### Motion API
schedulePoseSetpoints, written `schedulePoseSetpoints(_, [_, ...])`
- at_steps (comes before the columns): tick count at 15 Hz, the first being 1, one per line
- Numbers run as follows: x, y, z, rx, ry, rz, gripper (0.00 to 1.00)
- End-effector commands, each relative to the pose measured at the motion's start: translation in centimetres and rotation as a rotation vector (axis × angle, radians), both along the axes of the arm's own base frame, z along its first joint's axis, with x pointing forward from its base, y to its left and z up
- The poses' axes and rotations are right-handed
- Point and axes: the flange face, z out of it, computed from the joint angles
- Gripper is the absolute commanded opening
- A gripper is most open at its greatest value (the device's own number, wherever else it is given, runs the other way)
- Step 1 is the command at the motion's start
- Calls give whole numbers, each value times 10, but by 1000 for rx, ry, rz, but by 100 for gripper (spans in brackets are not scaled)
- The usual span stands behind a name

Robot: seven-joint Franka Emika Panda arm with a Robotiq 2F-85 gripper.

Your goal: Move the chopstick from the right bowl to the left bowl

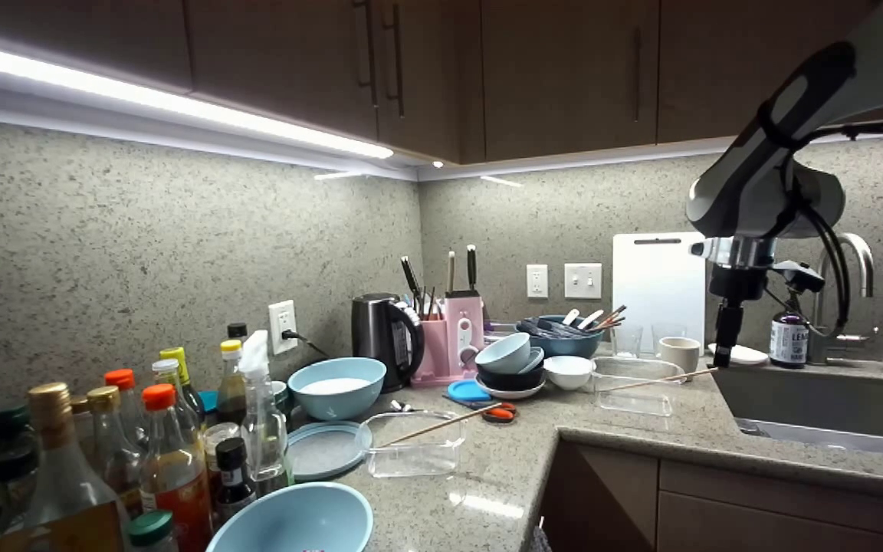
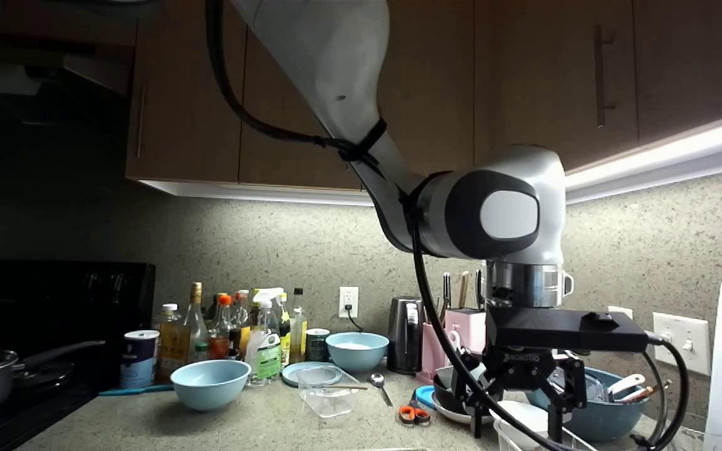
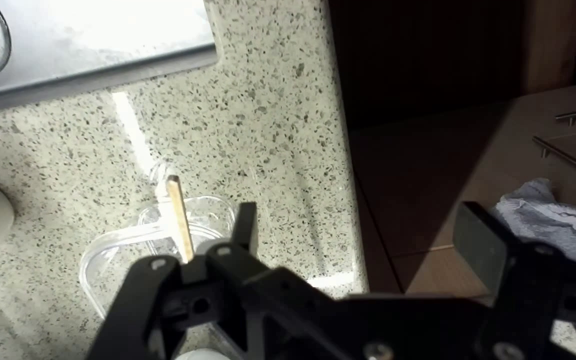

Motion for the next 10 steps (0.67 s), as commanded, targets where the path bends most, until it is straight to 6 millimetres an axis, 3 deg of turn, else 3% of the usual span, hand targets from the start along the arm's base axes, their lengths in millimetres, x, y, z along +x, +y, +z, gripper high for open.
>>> schedulePoseSetpoints(1, [29, -9, -14, -21, -1, 37, 100])
schedulePoseSetpoints(6, [68, -29, -33, -62, 46, 68, 100])
schedulePoseSetpoints(10, [87, -51, -49, -74, 94, 97, 100])
